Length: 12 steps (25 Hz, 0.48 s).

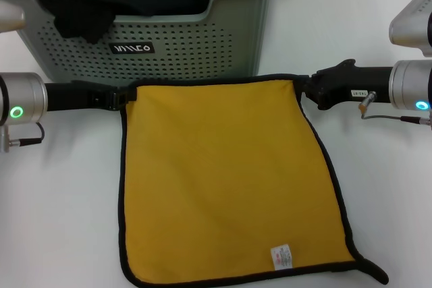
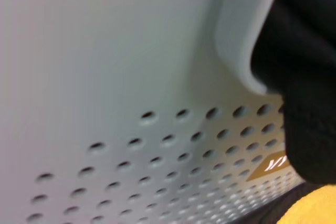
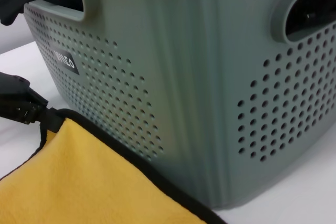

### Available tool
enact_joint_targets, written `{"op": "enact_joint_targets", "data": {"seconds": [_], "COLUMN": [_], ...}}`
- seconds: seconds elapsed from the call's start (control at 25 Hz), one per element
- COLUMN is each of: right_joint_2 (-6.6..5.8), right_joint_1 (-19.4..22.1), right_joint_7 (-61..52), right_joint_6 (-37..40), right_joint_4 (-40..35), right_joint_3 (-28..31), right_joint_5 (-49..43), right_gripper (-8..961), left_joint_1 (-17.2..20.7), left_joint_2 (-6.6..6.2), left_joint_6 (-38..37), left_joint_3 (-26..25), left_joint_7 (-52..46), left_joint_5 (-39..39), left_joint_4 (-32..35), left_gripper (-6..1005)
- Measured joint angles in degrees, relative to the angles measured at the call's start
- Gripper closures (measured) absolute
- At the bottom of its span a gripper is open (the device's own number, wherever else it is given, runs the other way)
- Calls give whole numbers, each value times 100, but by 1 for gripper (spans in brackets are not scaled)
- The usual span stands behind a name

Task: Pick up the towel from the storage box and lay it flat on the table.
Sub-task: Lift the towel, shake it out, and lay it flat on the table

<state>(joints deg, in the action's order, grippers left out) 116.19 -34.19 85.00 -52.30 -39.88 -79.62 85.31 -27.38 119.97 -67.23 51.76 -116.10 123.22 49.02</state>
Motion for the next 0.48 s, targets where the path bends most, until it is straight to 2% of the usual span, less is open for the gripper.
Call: {"op": "enact_joint_targets", "data": {"seconds": [0.48], "right_joint_2": [-13], "right_joint_1": [-11], "right_joint_7": [-2], "right_joint_6": [27], "right_joint_4": [-3], "right_joint_3": [1], "right_joint_5": [24], "right_gripper": [937], "left_joint_1": [-27], "left_joint_2": [0], "left_joint_6": [57], "left_joint_3": [1], "left_joint_7": [0], "left_joint_5": [0], "left_joint_4": [-43], "left_gripper": [967]}}
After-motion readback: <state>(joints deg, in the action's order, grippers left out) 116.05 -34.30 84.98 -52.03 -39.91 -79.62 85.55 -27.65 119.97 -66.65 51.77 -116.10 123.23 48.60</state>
